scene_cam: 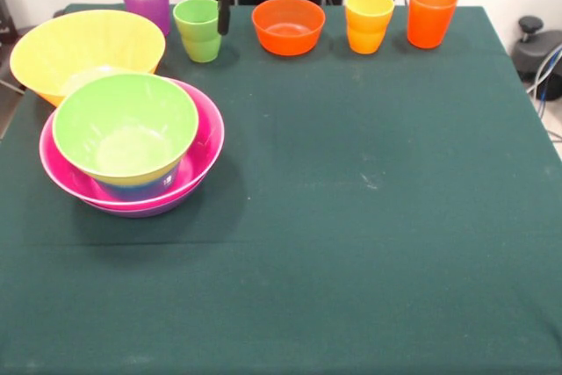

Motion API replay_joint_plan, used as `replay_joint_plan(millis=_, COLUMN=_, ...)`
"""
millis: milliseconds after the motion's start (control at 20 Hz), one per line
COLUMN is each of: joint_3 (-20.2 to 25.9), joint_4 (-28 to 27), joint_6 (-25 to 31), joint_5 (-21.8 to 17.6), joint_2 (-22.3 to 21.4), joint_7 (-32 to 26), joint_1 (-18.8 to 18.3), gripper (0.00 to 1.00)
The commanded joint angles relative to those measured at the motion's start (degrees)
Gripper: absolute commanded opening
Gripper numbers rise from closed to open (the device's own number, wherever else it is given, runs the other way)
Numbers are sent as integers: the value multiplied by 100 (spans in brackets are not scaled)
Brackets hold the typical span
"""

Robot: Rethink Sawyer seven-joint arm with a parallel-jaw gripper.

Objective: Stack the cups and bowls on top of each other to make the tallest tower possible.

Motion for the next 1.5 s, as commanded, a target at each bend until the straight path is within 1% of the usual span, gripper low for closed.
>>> replay_joint_plan(millis=50, joint_3=611, joint_4=3, joint_6=254, joint_5=-566, joint_2=-7, joint_7=-269, joint_1=-178, gripper=100)
replay_joint_plan(millis=400, joint_3=759, joint_4=-14, joint_6=315, joint_5=-745, joint_2=-44, joint_7=-368, joint_1=-377, gripper=100)
replay_joint_plan(millis=800, joint_3=892, joint_4=-38, joint_6=169, joint_5=-926, joint_2=18, joint_7=-310, joint_1=-497, gripper=100)
replay_joint_plan(millis=950, joint_3=864, joint_4=-101, joint_6=128, joint_5=-1027, joint_2=83, joint_7=-285, joint_1=-482, gripper=100)
replay_joint_plan(millis=1200, joint_3=966, joint_4=-183, joint_6=-96, joint_5=-1029, joint_2=317, joint_7=-134, joint_1=-555, gripper=100)
replay_joint_plan(millis=1500, joint_3=1050, joint_4=-178, joint_6=0, joint_5=-932, joint_2=323, joint_7=41, joint_1=-570, gripper=100)
